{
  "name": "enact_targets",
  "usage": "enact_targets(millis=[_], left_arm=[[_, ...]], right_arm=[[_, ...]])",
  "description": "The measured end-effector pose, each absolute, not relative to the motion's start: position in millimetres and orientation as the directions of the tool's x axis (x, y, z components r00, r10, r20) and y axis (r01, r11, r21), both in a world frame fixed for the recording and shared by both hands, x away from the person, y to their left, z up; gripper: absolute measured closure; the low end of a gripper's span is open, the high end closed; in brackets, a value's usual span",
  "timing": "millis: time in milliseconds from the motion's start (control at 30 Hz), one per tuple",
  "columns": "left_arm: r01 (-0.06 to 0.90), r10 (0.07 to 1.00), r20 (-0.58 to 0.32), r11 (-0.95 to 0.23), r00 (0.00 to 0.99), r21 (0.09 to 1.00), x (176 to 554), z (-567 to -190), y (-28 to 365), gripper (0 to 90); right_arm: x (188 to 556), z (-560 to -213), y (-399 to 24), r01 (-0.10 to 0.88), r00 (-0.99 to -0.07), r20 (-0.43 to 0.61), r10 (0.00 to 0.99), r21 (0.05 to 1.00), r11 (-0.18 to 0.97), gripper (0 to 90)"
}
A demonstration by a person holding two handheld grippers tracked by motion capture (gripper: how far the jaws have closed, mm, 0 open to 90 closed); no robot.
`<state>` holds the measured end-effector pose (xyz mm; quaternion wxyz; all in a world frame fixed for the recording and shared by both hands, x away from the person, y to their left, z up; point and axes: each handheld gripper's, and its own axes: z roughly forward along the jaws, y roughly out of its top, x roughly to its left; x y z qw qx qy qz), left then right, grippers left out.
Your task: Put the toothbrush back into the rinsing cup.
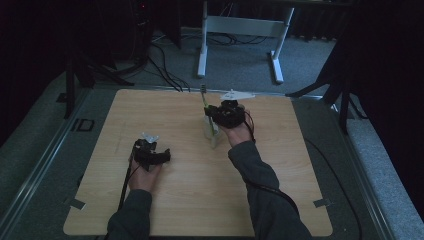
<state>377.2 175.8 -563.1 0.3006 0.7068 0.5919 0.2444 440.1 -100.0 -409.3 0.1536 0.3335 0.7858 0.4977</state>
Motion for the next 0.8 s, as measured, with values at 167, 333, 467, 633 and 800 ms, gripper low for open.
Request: enact_targets(millis=[167, 333, 467, 633, 800], left_arm=[[0.689, 0.984, -0.011, -0.118, 0.179, 0.715, 377.2, -563.2, 175.8, 17.9], [0.69, 0.984, -0.01, -0.118, 0.18, 0.714, 377.2, -563.2, 175.8, 17.9], [0.69, 0.984, -0.01, -0.118, 0.18, 0.714, 377.2, -563.2, 175.8, 17.9], [0.69, 0.984, -0.011, -0.118, 0.179, 0.715, 377.2, -563.2, 175.8, 17.9], [0.69, 0.984, -0.011, -0.117, 0.179, 0.715, 377.2, -563.2, 175.7, 17.9]], right_arm=[[441.0, -410.3, -100.4, 0.372, -0.72, 0.091, 0.688, 0.887, 0.272, 78.7], [441.1, -410.4, -101.8, 0.366, -0.711, 0.088, 0.698, 0.894, 0.26, 78.8], [441.0, -411.5, -103.7, 0.357, -0.708, 0.088, 0.701, 0.901, 0.248, 78.7], [440.6, -413.0, -105.0, 0.351, -0.702, 0.087, 0.707, 0.906, 0.237, 78.7], [439.9, -416.5, -106.2, 0.347, -0.689, 0.077, 0.72, 0.908, 0.235, 78.7]])
